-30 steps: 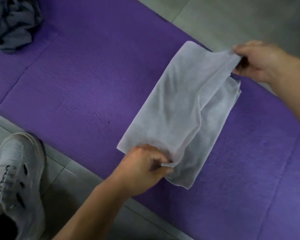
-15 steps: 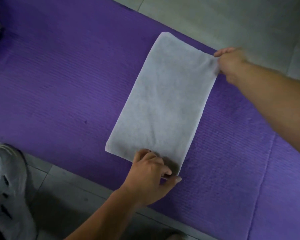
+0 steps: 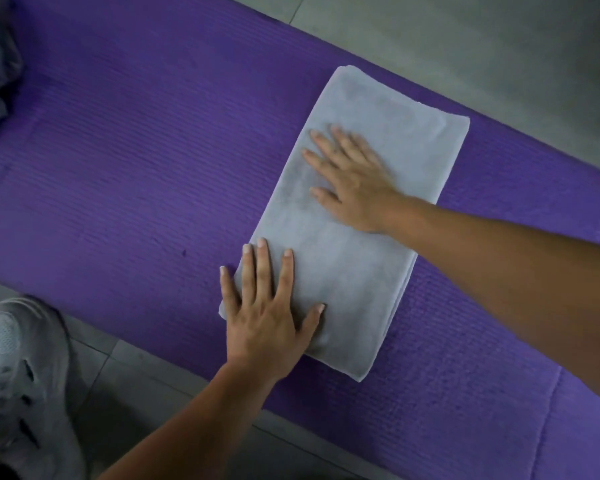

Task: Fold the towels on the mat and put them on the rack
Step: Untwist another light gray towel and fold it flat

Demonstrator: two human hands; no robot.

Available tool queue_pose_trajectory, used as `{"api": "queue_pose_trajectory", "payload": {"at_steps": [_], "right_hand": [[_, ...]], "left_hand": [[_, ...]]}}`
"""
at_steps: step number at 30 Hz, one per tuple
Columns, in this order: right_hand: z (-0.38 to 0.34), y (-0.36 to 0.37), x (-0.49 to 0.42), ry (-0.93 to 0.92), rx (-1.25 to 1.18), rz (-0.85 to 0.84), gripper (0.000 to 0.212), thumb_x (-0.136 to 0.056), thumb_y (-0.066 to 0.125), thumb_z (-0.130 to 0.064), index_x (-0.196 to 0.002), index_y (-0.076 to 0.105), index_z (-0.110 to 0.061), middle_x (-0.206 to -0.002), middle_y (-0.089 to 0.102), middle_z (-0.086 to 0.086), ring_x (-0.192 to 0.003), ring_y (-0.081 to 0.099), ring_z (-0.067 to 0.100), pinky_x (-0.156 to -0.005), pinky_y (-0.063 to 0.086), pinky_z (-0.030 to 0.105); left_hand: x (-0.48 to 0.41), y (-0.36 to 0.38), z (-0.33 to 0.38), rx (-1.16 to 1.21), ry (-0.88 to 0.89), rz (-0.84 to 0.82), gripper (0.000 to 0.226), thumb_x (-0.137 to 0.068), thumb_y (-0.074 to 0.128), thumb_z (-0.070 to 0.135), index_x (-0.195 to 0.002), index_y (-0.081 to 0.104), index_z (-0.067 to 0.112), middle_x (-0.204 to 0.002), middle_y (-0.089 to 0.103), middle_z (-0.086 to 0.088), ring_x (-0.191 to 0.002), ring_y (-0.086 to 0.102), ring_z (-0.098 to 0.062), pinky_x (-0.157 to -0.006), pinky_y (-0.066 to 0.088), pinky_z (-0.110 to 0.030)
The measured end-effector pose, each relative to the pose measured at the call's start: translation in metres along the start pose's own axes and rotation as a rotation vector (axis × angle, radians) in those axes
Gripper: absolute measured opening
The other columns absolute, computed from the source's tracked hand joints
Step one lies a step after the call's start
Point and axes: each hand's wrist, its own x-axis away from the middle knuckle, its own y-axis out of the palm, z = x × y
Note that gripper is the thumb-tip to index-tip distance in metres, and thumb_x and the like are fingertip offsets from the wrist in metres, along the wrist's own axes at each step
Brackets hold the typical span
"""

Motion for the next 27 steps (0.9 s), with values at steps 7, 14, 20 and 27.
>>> {"api": "queue_pose_trajectory", "payload": {"at_steps": [7, 14, 20, 27], "right_hand": [[0.04, -0.025, -0.036, 0.382, -0.034, -0.063, 0.069, -0.103, 0.014, -0.058, -0.161, -0.002, -0.024, -0.169, -0.009, -0.001, -0.155, -0.009, 0.029, -0.126, -0.002, 0.044], [0.025, -0.053, -0.045, 0.239, -0.076, 0.085, 0.053, -0.105, 0.041, -0.036, -0.153, 0.036, -0.017, -0.164, 0.028, -0.002, -0.14, 0.035, 0.03, -0.114, 0.031, 0.045], [0.053, -0.079, -0.086, 0.105, -0.126, -0.032, 0.04, -0.101, 0.052, -0.021, -0.141, 0.055, -0.022, -0.154, 0.042, -0.003, -0.137, 0.046, 0.025, -0.111, 0.04, 0.042], [0.059, -0.107, -0.107, 0.108, 0.0, -0.144, 0.032, -0.095, 0.061, -0.022, -0.125, 0.067, -0.016, -0.121, 0.054, 0.014, -0.111, 0.058, 0.038, -0.1, 0.046, 0.043]], "left_hand": [[0.015, 0.003, -0.005, 0.058, -0.038, -0.029, 0.089, -0.095, 0.022, 0.077, -0.163, 0.001, 0.022, -0.169, -0.008, -0.012, -0.156, -0.013, -0.03, -0.124, 0.005, -0.06], [0.008, -0.024, -0.023, 0.389, -0.091, 0.054, 0.05, -0.095, 0.058, 0.041, -0.142, 0.051, 0.029, -0.163, 0.03, -0.003, -0.15, 0.025, -0.025, -0.118, 0.032, -0.047], [-0.014, -0.046, -0.053, 0.643, -0.316, 0.038, 0.033, -0.095, 0.063, 0.033, -0.127, 0.056, 0.031, -0.115, 0.059, 0.013, -0.104, 0.055, -0.01, -0.079, 0.052, -0.032], [-0.018, -0.059, -0.069, 0.703, -0.356, -0.187, 0.021, -0.087, 0.07, 0.047, -0.078, 0.059, 0.031, -0.062, 0.058, 0.01, -0.055, 0.052, -0.005, -0.052, 0.037, -0.024]]}}
